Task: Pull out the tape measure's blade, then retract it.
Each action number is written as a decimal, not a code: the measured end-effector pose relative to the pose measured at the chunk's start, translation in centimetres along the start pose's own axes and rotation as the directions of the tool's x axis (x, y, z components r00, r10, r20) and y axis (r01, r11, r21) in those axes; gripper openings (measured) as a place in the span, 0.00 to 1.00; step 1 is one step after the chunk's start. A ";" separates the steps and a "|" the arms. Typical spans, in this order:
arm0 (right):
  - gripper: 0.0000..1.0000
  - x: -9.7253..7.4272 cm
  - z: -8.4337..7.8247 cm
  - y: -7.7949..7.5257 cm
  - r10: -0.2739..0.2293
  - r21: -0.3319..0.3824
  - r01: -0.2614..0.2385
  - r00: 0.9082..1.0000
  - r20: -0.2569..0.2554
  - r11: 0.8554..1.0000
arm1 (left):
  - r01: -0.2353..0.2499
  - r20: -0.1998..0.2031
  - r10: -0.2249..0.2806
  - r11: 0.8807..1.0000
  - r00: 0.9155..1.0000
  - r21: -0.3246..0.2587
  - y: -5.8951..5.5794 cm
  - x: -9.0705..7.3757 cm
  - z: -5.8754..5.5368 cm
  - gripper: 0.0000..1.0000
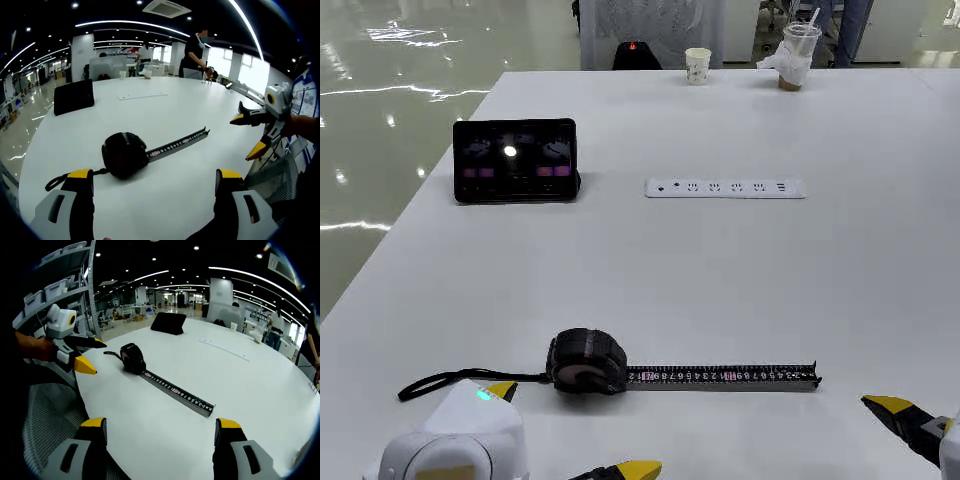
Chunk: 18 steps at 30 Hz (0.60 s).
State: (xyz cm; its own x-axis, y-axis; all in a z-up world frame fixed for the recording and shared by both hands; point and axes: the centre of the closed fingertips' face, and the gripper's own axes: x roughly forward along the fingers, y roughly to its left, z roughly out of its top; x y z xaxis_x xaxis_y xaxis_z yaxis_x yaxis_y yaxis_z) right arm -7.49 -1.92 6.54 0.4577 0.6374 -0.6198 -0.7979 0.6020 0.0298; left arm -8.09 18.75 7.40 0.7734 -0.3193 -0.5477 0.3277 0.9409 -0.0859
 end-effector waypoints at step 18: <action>0.76 -0.3 -0.3 -2.0 0.080 -0.122 -0.081 0.997 -0.009 0.989 | -0.052 0.023 0.052 0.998 0.998 -0.019 1.8 1.6 1.4 0.99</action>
State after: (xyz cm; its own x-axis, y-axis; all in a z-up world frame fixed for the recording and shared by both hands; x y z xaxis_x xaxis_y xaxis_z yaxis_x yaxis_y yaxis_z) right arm -6.19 -3.45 6.42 0.3888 0.6794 -0.6223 -0.8742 0.4853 -0.0164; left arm -5.47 19.80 7.47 0.8016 -0.2720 -0.5324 0.2765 0.9582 -0.0733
